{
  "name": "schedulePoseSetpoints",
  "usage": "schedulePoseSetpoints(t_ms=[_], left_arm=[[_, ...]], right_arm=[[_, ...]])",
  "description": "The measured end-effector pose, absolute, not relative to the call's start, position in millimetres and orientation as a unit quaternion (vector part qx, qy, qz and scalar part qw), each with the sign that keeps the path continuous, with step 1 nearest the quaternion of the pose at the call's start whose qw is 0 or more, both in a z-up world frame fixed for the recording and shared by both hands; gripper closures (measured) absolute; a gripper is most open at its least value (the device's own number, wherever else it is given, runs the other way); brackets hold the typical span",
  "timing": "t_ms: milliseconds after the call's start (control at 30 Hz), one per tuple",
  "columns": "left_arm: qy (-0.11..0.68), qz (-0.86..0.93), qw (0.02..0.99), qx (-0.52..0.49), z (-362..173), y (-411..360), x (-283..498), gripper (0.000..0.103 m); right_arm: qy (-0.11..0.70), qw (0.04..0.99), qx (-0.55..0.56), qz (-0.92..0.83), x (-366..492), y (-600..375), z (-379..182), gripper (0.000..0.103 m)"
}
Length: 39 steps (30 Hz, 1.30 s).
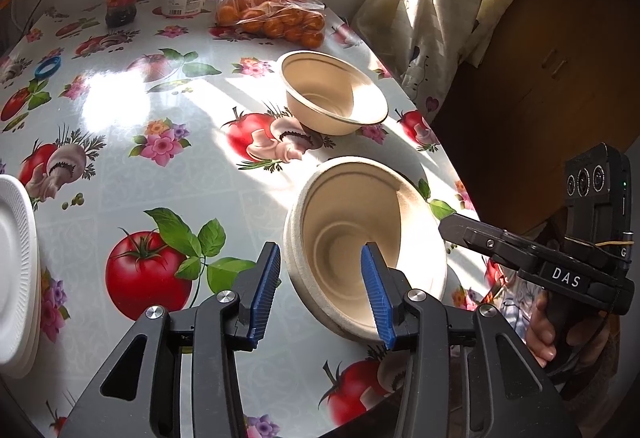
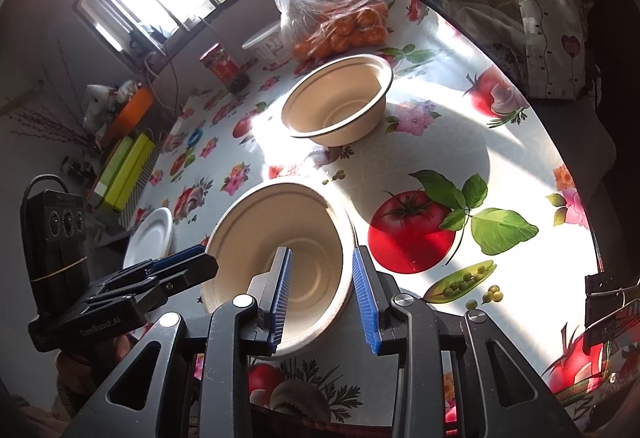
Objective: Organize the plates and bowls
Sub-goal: 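Lower the held bowl into the other bowl and open the left gripper, then move the left gripper to the next beige bowl and grasp its rim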
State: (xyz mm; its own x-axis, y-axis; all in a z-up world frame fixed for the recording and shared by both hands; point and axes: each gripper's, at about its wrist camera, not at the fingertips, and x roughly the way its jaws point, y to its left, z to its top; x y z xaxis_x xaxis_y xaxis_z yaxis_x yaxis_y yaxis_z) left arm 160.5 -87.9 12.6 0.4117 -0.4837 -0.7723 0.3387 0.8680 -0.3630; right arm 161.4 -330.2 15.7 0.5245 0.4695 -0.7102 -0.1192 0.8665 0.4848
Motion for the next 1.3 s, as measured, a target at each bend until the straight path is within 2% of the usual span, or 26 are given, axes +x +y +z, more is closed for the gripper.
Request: schedulePoseSetpoints(t_ms=[667, 1300], left_arm=[[0.444, -0.233, 0.858, -0.111, 40.6, -63.9, 216.7, 0.060], [0.460, -0.245, 0.844, -0.130, 26.9, -79.8, 292.1, 0.060]], right_arm=[[0.421, 0.876, 0.182, 0.147, 192.7, -350.2, 41.2, 0.065], [0.416, 0.875, 0.198, 0.146, 257.6, -361.9, 31.7, 0.061]])
